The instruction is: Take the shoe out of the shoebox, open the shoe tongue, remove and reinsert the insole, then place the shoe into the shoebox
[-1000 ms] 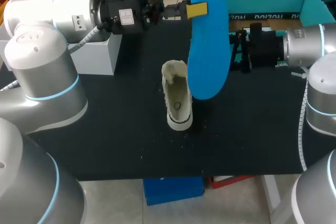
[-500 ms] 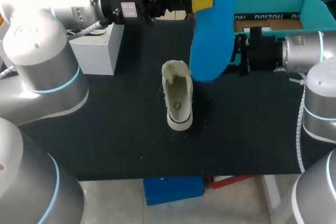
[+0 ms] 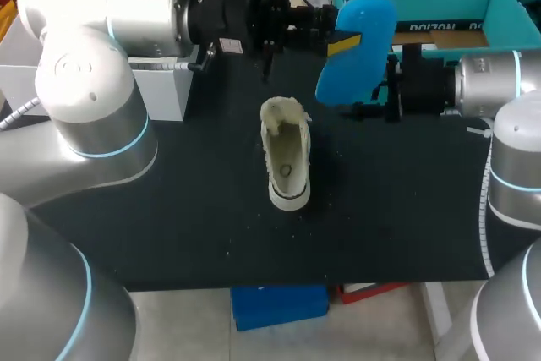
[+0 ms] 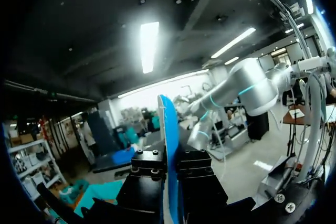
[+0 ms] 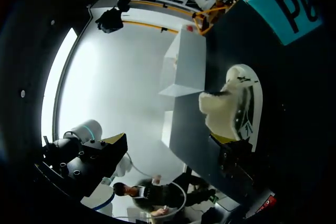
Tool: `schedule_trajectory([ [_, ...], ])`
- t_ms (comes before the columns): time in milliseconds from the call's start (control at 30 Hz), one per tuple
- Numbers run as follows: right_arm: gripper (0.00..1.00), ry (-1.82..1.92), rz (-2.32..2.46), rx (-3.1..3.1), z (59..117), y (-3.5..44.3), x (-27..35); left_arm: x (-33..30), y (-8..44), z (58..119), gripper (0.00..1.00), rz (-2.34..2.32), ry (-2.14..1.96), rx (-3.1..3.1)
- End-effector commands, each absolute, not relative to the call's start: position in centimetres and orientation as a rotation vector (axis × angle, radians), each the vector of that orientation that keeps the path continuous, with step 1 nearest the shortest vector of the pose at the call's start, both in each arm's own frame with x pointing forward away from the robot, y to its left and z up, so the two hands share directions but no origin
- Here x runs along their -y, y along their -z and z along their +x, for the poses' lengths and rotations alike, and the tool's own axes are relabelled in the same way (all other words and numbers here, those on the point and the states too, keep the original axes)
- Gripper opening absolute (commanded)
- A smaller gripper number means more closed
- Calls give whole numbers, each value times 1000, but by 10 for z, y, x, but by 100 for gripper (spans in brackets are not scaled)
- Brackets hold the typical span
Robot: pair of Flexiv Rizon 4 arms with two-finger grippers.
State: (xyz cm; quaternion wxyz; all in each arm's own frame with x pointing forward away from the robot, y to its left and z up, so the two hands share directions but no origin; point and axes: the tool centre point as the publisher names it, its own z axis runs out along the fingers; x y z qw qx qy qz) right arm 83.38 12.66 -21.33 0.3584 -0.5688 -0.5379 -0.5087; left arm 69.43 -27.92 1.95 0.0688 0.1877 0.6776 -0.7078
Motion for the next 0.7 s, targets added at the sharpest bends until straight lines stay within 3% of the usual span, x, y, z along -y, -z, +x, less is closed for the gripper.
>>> schedule_trajectory([
  [33, 100, 1315, -1469, 1386, 834, 214, -128, 280, -21, 695, 0, 843, 1870, -1881],
  [433, 100, 1315, -1469, 1386, 834, 214, -128, 282, -20, 689, 0, 883, 1876, -1833],
  [700, 100, 1315, -1469, 1386, 834, 214, -128, 280, 38, 643, 0, 1077, 1782, -1628],
])
